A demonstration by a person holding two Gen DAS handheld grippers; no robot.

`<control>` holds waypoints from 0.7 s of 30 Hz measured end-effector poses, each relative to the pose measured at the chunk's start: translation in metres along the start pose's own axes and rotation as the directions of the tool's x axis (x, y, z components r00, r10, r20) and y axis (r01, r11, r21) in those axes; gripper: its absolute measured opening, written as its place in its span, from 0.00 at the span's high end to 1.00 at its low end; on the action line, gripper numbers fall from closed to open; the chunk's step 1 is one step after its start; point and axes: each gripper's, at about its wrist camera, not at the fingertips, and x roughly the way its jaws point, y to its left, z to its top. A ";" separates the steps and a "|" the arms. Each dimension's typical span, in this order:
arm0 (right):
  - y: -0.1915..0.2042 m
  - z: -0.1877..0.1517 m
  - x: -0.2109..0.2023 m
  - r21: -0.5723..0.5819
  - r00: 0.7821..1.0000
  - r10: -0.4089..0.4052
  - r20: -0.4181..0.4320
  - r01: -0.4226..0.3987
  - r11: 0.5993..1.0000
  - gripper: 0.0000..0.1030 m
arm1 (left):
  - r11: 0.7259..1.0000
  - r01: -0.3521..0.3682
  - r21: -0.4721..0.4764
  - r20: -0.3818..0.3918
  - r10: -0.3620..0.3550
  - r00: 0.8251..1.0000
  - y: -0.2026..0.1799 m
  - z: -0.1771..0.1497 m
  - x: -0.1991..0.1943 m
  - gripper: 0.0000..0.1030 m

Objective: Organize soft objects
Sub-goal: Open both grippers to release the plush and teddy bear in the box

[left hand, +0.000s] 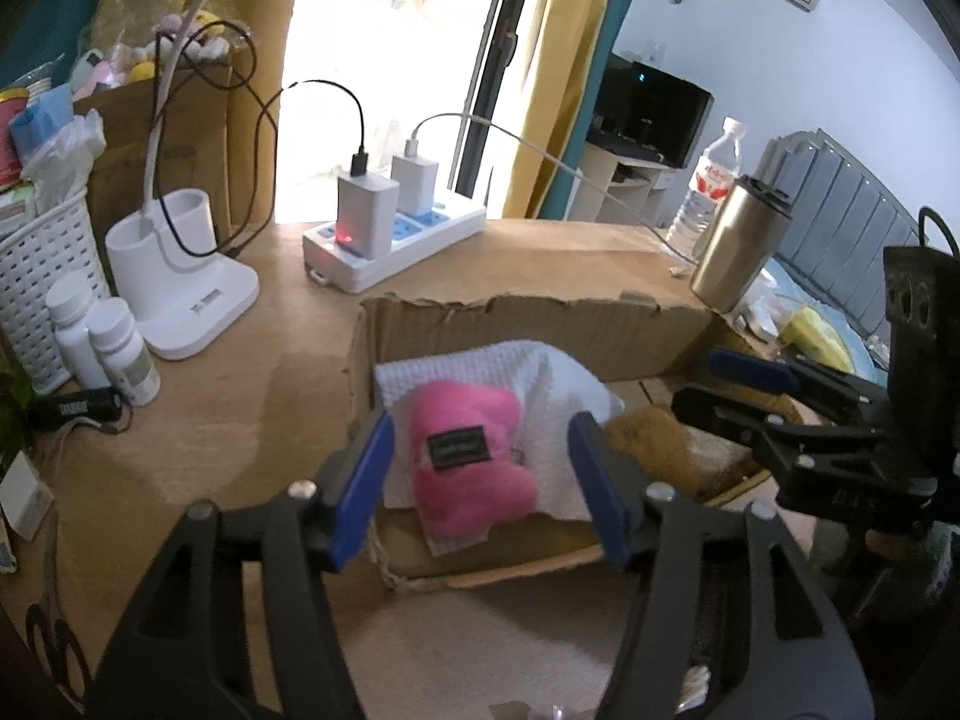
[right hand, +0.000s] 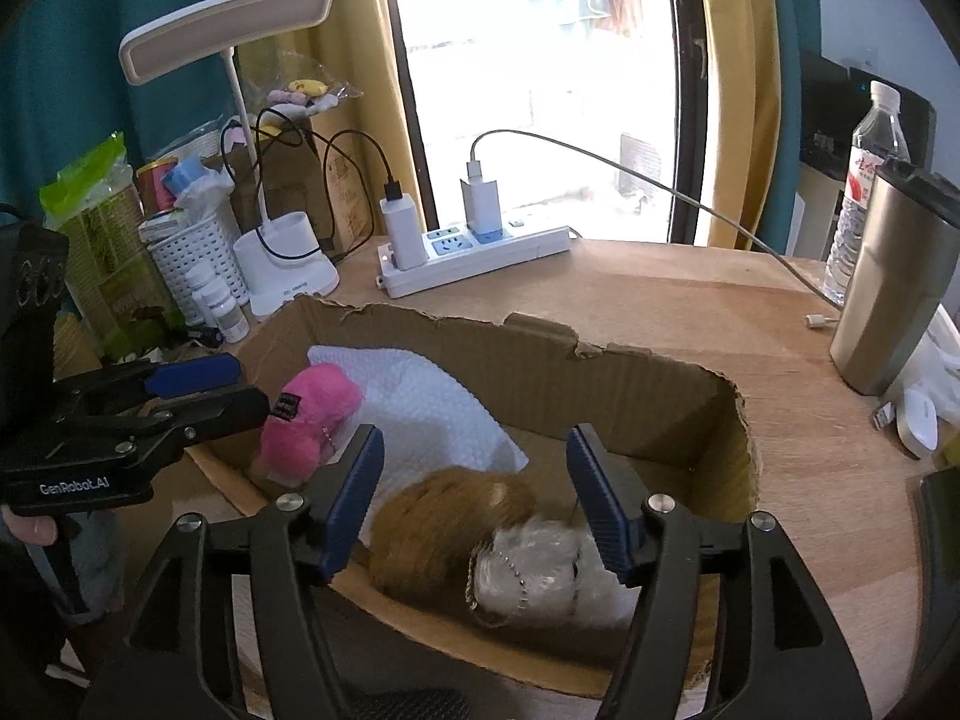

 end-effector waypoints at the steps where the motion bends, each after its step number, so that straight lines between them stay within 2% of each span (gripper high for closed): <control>1: 0.000 0.000 -0.001 0.000 1.000 -0.002 0.001 0.002 1.000 0.35 | 1.000 -0.001 -0.001 0.004 0.001 1.000 0.000 0.000 -0.002 0.38; 21: 0.012 -0.009 -0.039 -0.013 0.999 -0.011 0.051 0.012 1.000 0.35 | 1.000 -0.009 0.012 0.052 0.009 0.999 -0.016 -0.012 -0.042 0.36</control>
